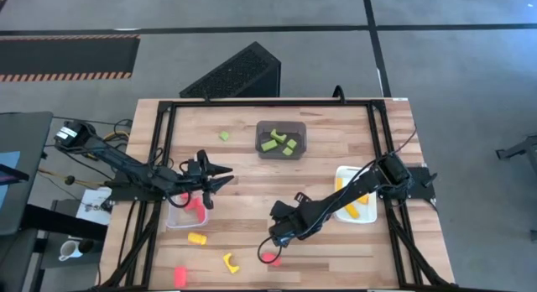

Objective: Sort & place blocks by color
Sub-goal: Put the yellow block into the white bin

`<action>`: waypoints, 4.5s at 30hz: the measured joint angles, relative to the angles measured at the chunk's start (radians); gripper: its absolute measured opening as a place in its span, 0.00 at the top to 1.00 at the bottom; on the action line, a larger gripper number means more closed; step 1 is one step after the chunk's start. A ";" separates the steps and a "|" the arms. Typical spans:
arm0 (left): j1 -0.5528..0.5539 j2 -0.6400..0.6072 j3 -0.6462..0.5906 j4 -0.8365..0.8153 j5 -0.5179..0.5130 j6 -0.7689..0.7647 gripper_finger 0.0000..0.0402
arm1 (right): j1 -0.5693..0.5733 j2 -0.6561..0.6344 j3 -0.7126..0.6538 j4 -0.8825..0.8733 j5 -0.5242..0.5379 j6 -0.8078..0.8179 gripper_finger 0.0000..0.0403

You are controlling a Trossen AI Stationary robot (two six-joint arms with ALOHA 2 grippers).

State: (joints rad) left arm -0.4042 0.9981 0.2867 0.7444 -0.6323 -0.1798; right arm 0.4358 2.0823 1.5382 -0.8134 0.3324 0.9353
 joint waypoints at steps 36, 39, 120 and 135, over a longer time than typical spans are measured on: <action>0.000 0.000 0.000 -0.001 0.183 0.009 0.76 | 0.089 0.018 0.092 0.667 0.056 -0.368 0.37; 0.000 0.000 0.000 -0.014 0.183 0.008 0.76 | 0.088 0.028 0.095 0.688 0.057 -0.369 0.37; 0.000 -0.006 0.000 -0.156 0.304 -0.068 0.76 | 0.097 0.540 0.667 0.383 0.010 -0.279 0.81; 0.000 -0.006 0.000 -0.157 0.304 -0.068 0.76 | 0.092 0.540 0.667 0.448 -0.017 -0.255 0.76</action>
State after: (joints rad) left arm -0.4045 0.9920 0.2863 0.5877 -0.3283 -0.2481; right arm 0.5274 2.6225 2.2051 -0.3659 0.3157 0.6807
